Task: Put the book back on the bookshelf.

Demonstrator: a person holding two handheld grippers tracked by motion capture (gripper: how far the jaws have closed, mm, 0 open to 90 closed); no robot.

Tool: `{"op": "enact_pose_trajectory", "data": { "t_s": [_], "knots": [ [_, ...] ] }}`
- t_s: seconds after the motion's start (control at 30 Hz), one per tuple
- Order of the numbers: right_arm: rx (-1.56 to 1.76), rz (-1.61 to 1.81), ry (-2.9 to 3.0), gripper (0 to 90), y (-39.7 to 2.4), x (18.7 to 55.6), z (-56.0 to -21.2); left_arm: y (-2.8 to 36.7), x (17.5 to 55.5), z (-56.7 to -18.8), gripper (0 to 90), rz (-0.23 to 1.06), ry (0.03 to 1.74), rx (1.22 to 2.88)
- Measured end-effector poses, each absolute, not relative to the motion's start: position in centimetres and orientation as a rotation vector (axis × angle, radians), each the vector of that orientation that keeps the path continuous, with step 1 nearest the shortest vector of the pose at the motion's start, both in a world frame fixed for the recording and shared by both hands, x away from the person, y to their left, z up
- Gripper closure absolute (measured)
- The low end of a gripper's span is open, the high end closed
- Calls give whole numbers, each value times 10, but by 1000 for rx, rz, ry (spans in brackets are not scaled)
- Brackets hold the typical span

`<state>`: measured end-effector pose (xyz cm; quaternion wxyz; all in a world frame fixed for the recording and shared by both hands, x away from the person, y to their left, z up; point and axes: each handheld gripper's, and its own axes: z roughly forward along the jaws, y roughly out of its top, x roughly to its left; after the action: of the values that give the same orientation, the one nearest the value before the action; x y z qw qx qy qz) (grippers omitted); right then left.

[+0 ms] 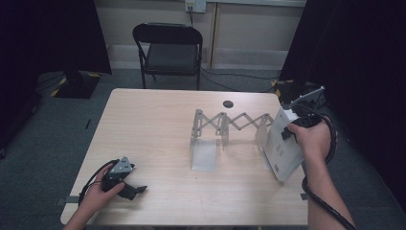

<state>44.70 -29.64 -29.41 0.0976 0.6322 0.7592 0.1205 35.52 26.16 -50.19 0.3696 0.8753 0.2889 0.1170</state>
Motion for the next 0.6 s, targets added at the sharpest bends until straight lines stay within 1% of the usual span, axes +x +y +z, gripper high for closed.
{"op": "enact_pose_trajectory", "data": {
  "t_s": [0.6],
  "knots": [
    [1885, 366, 2226, 529, -293, 460, -298, 262, 355, -502, 0, 300, 741, 2247]
  ]
}}
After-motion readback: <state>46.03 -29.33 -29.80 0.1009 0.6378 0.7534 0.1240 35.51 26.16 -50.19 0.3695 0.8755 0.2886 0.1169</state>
